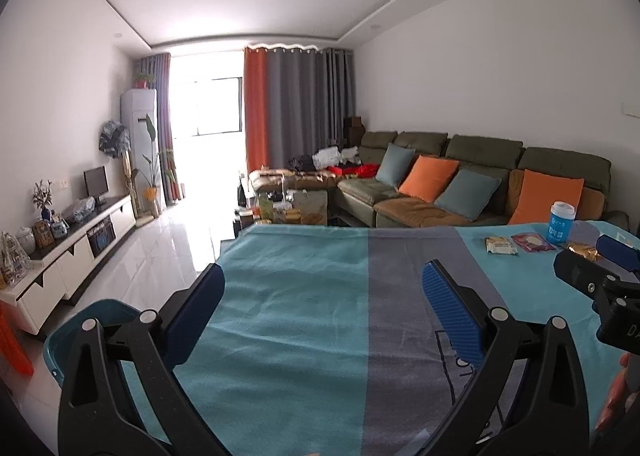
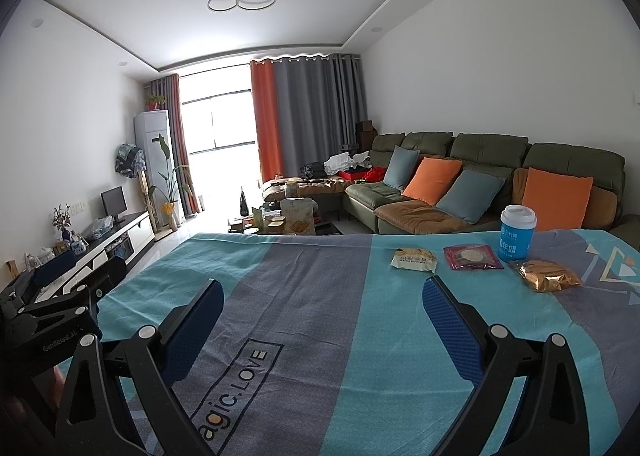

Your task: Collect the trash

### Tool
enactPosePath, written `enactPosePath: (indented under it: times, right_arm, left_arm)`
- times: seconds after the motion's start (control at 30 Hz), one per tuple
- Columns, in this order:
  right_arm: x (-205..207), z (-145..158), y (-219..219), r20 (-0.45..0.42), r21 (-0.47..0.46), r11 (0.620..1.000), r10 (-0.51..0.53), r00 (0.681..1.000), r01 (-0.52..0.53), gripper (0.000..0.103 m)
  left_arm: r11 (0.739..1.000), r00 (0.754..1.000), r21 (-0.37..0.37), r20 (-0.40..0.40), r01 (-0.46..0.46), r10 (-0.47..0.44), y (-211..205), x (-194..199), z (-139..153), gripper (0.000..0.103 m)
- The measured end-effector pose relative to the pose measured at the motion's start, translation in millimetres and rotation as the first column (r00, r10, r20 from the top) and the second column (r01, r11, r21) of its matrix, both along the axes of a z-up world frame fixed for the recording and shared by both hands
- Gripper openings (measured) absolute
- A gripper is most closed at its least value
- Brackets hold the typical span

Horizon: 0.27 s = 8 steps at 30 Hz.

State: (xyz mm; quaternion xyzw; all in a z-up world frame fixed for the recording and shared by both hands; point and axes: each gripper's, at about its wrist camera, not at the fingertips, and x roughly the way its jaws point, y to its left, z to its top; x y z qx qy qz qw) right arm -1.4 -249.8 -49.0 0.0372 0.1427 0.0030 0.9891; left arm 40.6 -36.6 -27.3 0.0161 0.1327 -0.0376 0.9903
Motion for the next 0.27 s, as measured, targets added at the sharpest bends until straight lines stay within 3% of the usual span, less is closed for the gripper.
enactPosePath:
  times: [0.27]
  right_arm:
    - [0, -4, -4, -0.034, 0.029, 1.000, -0.002, 0.999, 0.003, 0.096]
  left_arm:
    - [1.000, 0.994, -0.005, -0.104, -0.012, 0.012, 2, 21, -10, 0.097]
